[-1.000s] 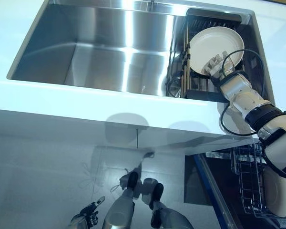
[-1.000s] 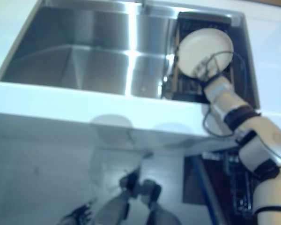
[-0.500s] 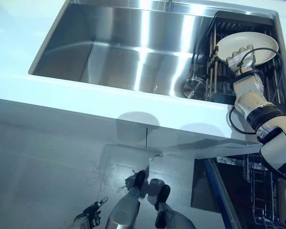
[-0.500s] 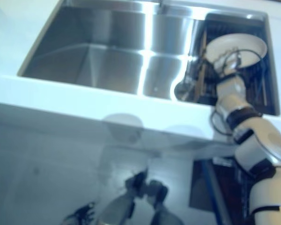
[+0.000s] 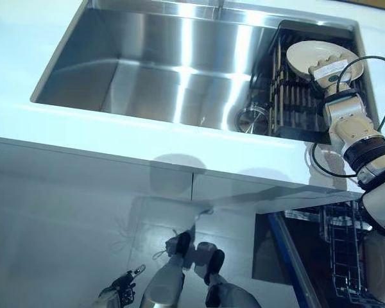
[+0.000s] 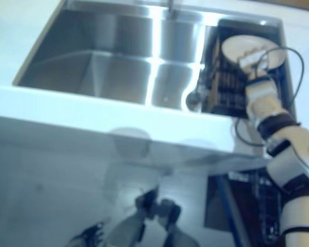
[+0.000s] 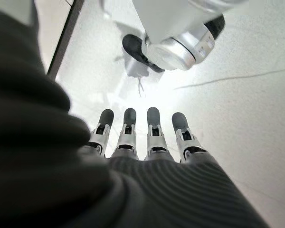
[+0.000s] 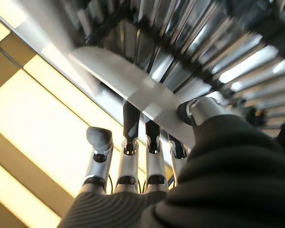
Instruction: Take plates into dishwasher
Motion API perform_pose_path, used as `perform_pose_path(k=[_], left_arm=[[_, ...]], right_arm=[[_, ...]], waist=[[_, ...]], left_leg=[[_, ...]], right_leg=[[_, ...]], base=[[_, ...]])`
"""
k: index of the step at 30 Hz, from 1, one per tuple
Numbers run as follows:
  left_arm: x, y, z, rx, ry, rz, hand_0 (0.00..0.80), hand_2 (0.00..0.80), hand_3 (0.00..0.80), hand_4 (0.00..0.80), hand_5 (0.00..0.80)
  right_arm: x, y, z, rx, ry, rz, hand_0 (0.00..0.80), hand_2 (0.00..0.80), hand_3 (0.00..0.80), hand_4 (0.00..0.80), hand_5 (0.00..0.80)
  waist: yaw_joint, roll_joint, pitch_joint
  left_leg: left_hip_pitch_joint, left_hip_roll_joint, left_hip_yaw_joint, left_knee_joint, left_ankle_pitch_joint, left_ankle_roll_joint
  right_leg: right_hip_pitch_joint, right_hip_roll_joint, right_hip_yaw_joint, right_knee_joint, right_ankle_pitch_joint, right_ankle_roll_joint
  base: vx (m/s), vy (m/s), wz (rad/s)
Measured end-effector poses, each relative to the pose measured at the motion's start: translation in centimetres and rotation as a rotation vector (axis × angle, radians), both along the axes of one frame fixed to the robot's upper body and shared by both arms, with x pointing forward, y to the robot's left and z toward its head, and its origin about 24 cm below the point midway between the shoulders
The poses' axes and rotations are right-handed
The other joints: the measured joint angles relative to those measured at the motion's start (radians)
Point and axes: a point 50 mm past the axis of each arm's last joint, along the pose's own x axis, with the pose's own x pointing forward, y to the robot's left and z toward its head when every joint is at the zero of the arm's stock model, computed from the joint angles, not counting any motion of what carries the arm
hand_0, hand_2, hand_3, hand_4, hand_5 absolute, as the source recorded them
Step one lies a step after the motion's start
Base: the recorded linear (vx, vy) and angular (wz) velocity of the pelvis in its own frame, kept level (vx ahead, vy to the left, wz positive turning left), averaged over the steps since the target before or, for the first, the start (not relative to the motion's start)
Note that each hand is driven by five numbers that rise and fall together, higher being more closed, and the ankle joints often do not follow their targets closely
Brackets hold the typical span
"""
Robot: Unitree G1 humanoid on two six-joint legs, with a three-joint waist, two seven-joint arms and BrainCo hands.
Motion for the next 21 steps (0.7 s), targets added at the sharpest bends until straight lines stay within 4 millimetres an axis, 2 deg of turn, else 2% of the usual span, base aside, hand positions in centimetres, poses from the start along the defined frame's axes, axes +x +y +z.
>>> perform_pose_path(k=[4,10,14,18,21], left_arm=[[-0.1,0.2,0.0,0.002,0.0,-0.001,0.0,0.0,0.0,0.0,0.0],[-0.4,0.8,0.1,0.007,-0.002,0.039,0.0,0.0,0.0,0.0,0.0],[-0.5,0.9,0.1,0.008,0.0,0.046,0.0,0.0,0.0,0.0,0.0],[-0.9,1.4,0.1,0.026,0.006,0.051,0.0,0.0,0.0,0.0,0.0],[-1.3,1.3,0.0,0.028,0.022,0.045,0.0,0.0,0.0,0.0,0.0]], right_arm=[[-0.2,-0.1,1.5,0.081,-0.034,0.015,0.8,0.8,0.8,0.8,0.8],[-1.0,0.2,4.3,0.388,-0.109,0.126,0.8,0.8,0.8,0.8,0.8],[-1.4,-0.4,5.4,0.74,-0.163,0.193,0.8,0.8,0.8,0.8,0.8],[-1.8,-0.8,6.3,1.195,-0.203,0.308,0.8,0.8,0.8,0.8,0.8],[-1.9,-1.4,6.1,1.389,-0.198,0.351,0.8,0.8,0.8,0.8,0.8]], waist=[[-0.003,-0.021,-0.002],[-0.046,-0.048,-0.012],[-0.056,-0.054,-0.016],[-0.077,-0.058,-0.019],[-0.089,-0.062,-0.031]], left_leg=[[0.02,0.001,0.004,-0.005,0.0,0.0],[0.032,0.002,0.013,-0.006,0.0,0.0],[0.052,0.005,0.031,-0.007,-0.003,-0.002],[0.092,0.009,0.056,-0.007,-0.013,-0.007],[0.115,0.01,0.072,-0.007,-0.02,-0.009]], right_leg=[[0.015,0.0,0.004,0.0,-0.001,0.001],[0.024,0.001,0.014,0.0,0.0,0.003],[0.037,0.001,0.033,0.0,0.004,0.005],[0.068,0.003,0.057,0.0,0.003,0.006],[0.084,0.003,0.073,0.0,0.002,0.007]], base=[[0.016,-0.008,-0.01],[0.011,-0.007,-0.05],[0.037,-0.003,-0.12],[0.048,0.004,-0.15],[0.039,0.004,-0.18]])
